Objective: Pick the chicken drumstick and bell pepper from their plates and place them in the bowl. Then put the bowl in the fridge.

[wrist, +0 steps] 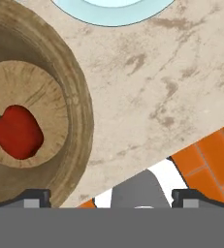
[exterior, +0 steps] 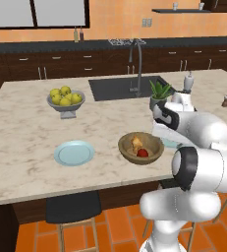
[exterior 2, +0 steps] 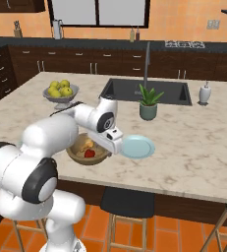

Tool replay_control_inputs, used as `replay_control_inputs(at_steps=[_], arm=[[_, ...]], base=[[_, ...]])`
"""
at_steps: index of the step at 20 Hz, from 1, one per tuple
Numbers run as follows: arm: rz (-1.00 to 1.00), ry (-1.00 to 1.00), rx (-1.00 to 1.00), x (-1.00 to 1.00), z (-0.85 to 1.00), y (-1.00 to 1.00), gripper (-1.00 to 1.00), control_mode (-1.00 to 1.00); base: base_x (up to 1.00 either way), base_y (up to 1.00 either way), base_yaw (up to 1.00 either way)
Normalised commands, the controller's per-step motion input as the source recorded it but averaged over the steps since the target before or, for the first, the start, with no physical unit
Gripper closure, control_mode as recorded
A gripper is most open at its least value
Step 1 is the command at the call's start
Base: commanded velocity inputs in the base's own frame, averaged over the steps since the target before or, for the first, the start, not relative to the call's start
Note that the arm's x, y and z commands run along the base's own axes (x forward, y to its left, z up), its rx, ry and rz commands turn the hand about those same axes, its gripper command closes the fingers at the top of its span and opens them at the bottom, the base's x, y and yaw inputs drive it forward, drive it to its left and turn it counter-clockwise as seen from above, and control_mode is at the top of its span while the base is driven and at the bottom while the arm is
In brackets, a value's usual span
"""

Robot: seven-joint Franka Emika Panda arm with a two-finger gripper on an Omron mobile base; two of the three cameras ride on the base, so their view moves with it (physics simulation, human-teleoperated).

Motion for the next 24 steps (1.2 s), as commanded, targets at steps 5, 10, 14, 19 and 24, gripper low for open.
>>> replay_control_inputs(at_steps=[5,10,14,19,24], arm=[[0.00,0.00,0.03,0.05,-0.12,-0.35,-1.00,-1.00],[0.00,0.02,0.07,0.59,-0.16,0.06,-1.00,-1.00],[0.00,0.08,0.08,0.23,-0.33,0.08,-1.00,-1.00],[0.00,0.03,0.06,0.27,-0.27,0.16,-1.00,-1.00],[0.00,0.00,0.03,0.22,-0.14,0.24,-1.00,-1.00]], base=[[0.00,0.00,0.00],[0.00,0.00,0.00],[0.00,0.00,0.00],[0.00,0.00,0.00],[0.00,0.00,0.00]])
